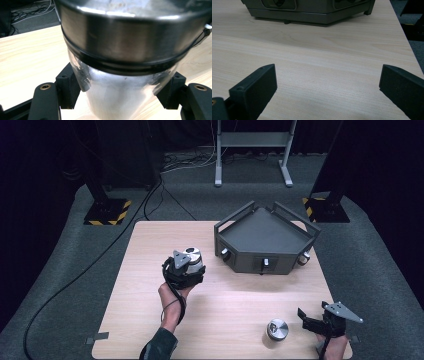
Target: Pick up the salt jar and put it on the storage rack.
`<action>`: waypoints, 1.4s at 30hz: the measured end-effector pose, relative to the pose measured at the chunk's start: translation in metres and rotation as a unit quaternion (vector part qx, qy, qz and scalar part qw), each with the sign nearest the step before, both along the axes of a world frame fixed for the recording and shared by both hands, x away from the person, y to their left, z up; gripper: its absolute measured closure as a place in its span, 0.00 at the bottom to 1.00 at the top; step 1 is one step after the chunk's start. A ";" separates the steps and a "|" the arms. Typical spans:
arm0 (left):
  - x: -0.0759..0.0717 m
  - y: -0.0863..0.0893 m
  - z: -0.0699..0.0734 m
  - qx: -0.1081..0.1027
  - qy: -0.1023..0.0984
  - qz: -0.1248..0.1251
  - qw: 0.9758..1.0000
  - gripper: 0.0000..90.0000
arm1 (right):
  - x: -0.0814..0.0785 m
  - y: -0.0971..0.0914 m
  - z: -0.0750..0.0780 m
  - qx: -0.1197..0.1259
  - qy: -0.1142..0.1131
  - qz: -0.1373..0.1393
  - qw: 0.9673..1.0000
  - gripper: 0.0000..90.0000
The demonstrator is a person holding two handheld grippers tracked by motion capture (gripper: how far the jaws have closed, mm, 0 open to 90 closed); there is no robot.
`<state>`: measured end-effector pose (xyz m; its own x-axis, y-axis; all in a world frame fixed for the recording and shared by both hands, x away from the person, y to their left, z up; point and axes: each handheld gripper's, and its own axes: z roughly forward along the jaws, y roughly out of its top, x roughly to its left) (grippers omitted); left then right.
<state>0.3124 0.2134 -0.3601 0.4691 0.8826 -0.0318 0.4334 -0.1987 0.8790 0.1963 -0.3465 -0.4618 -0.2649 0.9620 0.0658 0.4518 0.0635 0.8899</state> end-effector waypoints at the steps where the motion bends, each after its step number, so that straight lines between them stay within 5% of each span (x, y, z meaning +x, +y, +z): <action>1: 0.000 0.000 0.000 0.000 0.000 0.000 1.000 0.35 | 0.000 0.000 0.000 0.000 0.000 0.000 1.000 0.00; 42: 0.031 -0.039 0.021 0.002 -0.002 -0.047 0.999 0.35 | 0.001 0.006 0.003 -0.022 0.005 0.008 1.000 0.00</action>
<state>0.3436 0.1743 -0.3388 0.5497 0.8349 -0.0270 0.4099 -0.2415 0.8796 0.1978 -0.3408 -0.4591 -0.2792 0.9599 0.0267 0.4585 0.1088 0.8820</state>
